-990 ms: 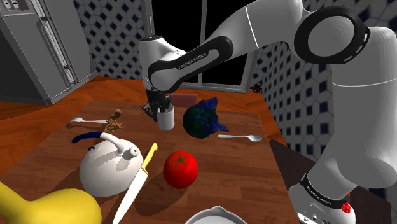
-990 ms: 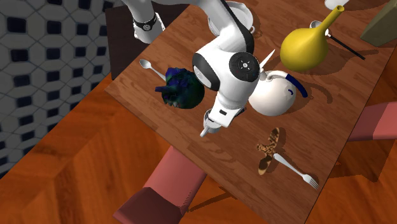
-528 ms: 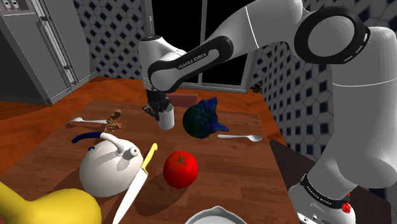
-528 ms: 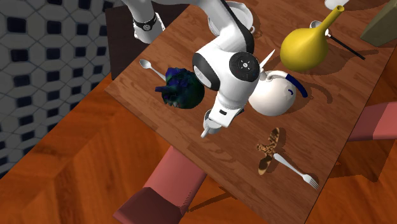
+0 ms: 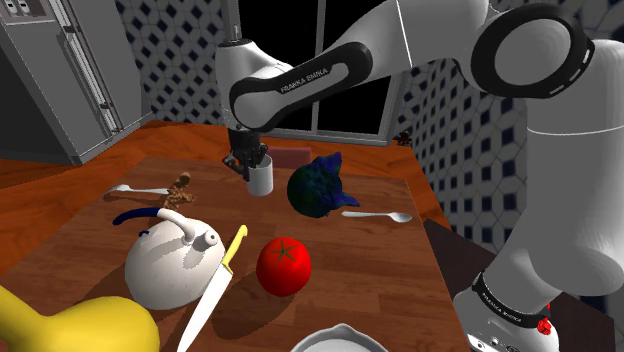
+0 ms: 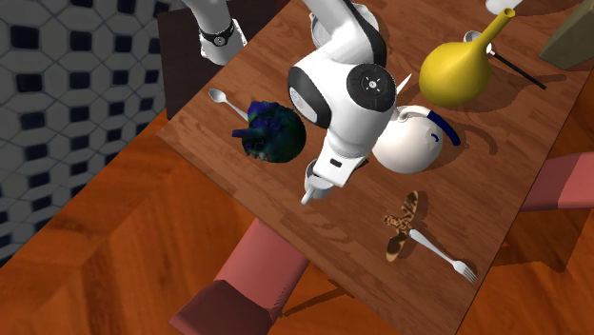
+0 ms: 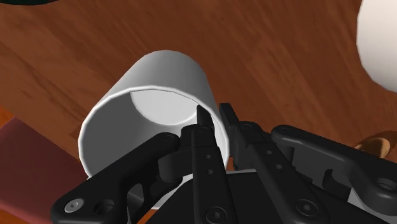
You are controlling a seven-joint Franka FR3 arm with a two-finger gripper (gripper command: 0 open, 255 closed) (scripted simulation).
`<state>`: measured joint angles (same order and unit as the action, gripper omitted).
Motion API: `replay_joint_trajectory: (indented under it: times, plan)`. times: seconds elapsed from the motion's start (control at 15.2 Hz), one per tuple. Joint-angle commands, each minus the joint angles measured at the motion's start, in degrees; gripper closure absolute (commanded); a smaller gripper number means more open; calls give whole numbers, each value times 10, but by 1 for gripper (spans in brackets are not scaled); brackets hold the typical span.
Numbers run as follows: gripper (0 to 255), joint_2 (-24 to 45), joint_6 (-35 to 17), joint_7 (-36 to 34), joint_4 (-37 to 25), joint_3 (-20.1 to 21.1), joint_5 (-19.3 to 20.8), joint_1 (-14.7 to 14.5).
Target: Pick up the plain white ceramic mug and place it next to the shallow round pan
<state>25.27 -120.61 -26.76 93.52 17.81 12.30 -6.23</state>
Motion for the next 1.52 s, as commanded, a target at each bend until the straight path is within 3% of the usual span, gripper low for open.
replay_joint_trajectory:
  times: [0.0,1.45]
  plan:
    - [255,-6,14,2,-9,1,-3,0]
    - [255,-34,169,21,-139,9,-19,-4]
